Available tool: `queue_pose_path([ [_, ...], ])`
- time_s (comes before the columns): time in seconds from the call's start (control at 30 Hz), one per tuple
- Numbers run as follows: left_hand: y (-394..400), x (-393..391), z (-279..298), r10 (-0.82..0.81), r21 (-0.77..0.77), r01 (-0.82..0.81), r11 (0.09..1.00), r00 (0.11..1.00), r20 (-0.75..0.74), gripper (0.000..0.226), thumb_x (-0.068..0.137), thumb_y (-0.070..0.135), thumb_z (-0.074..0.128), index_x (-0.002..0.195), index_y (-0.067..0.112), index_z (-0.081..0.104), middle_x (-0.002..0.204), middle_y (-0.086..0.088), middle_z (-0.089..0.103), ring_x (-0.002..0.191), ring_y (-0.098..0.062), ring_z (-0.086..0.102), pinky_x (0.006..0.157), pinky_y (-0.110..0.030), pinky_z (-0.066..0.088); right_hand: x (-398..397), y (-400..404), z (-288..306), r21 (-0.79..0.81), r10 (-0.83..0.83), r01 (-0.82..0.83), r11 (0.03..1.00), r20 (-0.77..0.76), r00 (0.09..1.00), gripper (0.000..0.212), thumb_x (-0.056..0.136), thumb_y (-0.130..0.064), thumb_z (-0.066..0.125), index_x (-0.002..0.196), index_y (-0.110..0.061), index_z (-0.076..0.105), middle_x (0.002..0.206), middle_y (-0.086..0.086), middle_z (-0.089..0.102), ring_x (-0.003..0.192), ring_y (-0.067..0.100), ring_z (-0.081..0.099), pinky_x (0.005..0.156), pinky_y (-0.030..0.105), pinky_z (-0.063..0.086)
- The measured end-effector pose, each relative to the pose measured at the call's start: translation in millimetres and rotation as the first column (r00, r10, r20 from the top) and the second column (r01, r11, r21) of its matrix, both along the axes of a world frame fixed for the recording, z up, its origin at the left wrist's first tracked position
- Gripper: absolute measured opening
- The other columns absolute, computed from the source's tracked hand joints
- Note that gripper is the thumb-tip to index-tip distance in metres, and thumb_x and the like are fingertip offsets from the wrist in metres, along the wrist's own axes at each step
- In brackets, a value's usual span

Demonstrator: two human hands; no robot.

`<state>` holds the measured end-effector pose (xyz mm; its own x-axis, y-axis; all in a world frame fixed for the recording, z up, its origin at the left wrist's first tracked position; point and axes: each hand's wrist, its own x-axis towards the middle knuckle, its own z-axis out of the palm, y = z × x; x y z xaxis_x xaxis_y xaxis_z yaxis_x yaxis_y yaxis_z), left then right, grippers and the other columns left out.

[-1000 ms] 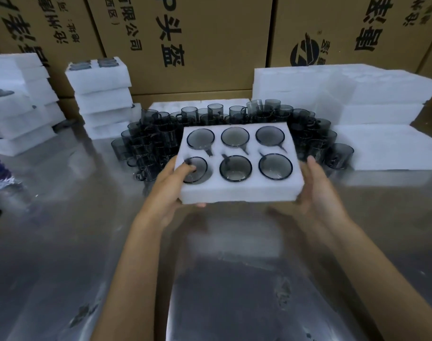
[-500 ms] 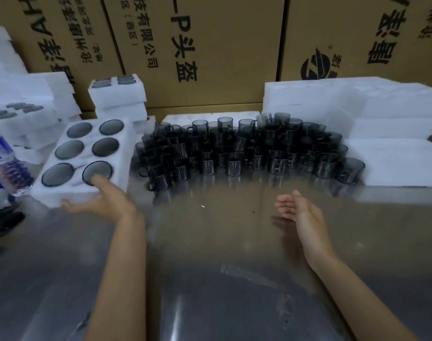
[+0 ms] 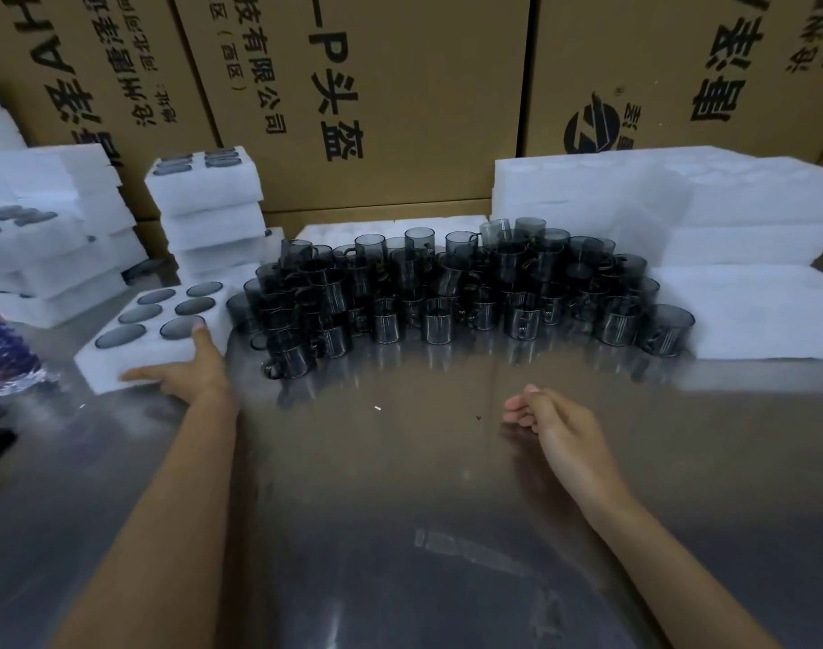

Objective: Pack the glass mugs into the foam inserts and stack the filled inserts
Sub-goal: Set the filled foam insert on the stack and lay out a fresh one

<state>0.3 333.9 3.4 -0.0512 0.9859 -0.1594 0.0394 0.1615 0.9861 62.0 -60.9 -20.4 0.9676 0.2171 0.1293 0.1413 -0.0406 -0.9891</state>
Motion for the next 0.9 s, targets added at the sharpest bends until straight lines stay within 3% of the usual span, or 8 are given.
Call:
queue_pose_path([
  [0.17, 22.7, 6.4, 8.8, -0.14, -0.061, 0.136, 0.989, 0.989, -0.055, 0.116, 0.084, 0.065, 0.06, 0.157, 0.018, -0.018, 0.158, -0.016, 0.03, 0.14, -0.036, 0.04, 0.116, -0.044, 0.03, -5.5, 5.2, 0.8, -0.035, 0.002, -0.001, 0.999, 0.032, 0.999, 0.036, 0.104, -0.019, 0.048, 0.079, -0.011, 0.074, 0.078, 0.0, 0.073, 0.071, -0.001, 0.067, 0.067, 0.007, 0.046],
  [0.23, 29.6, 7.4, 10.8, -0.183, -0.084, 0.172, 0.981, 0.973, -0.14, 0.116, 0.083, 0.069, 0.059, 0.157, 0.018, -0.014, 0.16, -0.017, 0.026, 0.141, -0.038, 0.037, 0.115, -0.047, 0.032, -6.9, 6.4, 1.6, -0.048, 0.003, -0.002, 0.999, 0.033, 0.999, 0.035, 0.104, -0.019, 0.048, 0.08, -0.01, 0.073, 0.079, 0.001, 0.072, 0.071, -0.001, 0.066, 0.068, 0.009, 0.048],
  [0.33, 36.2, 13.0, 14.3, -0.221, -0.12, 0.193, 0.974, 0.925, -0.309, 0.118, 0.081, 0.075, 0.056, 0.159, 0.013, -0.007, 0.164, -0.018, 0.01, 0.147, -0.043, 0.02, 0.119, -0.054, 0.021, -7.5, 7.0, 2.8, -0.051, -0.003, 0.004, 0.999, 0.032, 0.999, 0.035, 0.103, -0.018, 0.048, 0.081, -0.008, 0.073, 0.08, 0.002, 0.072, 0.071, 0.0, 0.066, 0.068, 0.009, 0.048],
  [0.43, 39.8, 15.3, 15.0, -0.258, -0.142, 0.22, 0.965, 0.889, -0.378, 0.119, 0.083, 0.079, 0.049, 0.157, 0.005, -0.009, 0.16, -0.026, 0.019, 0.145, -0.045, 0.024, 0.118, -0.055, 0.022, -7.5, 6.7, 2.7, -0.053, 0.001, 0.001, 0.999, 0.037, 0.999, 0.035, 0.103, -0.018, 0.049, 0.08, -0.01, 0.073, 0.078, 0.001, 0.072, 0.071, 0.0, 0.066, 0.067, 0.009, 0.047],
  [0.63, 20.5, 14.5, 0.0, -0.208, -0.001, 0.213, 0.977, 0.953, -0.222, 0.098, 0.094, 0.058, 0.053, 0.158, 0.007, 0.001, 0.161, -0.021, 0.022, 0.144, -0.041, 0.031, 0.118, -0.05, 0.028, -4.2, 5.1, 3.4, -0.083, 0.013, -0.009, 0.997, 0.042, 0.999, 0.036, 0.103, -0.021, 0.049, 0.078, -0.013, 0.073, 0.075, -0.003, 0.072, 0.074, 0.006, 0.069, 0.068, 0.012, 0.049],
  [0.8, -19.8, 15.6, -5.5, -0.077, 0.196, 0.09, 0.976, 0.994, -0.075, 0.053, 0.1, 0.022, 0.047, 0.149, 0.007, 0.032, 0.152, -0.02, 0.035, 0.133, -0.033, 0.045, 0.107, -0.038, 0.037, -5.6, 2.5, 6.3, -0.083, 0.016, -0.013, 0.996, 0.029, 0.999, 0.036, 0.104, -0.02, 0.048, 0.08, -0.009, 0.073, 0.073, -0.004, 0.071, 0.071, 0.002, 0.067, 0.066, 0.01, 0.048],
  [0.9, -38.8, 11.1, -1.3, -0.086, 0.157, 0.084, 0.984, 0.996, 0.001, 0.039, 0.098, 0.017, 0.044, 0.136, 0.008, 0.045, 0.144, -0.019, 0.044, 0.123, -0.035, 0.054, 0.103, -0.04, 0.044, -4.9, 1.2, 7.7, -0.012, 0.007, -0.007, 1.0, -0.03, 1.0, 0.035, 0.104, -0.018, 0.048, 0.083, -0.003, 0.072, 0.077, 0.001, 0.069, 0.067, -0.001, 0.065, 0.065, 0.012, 0.051],
])
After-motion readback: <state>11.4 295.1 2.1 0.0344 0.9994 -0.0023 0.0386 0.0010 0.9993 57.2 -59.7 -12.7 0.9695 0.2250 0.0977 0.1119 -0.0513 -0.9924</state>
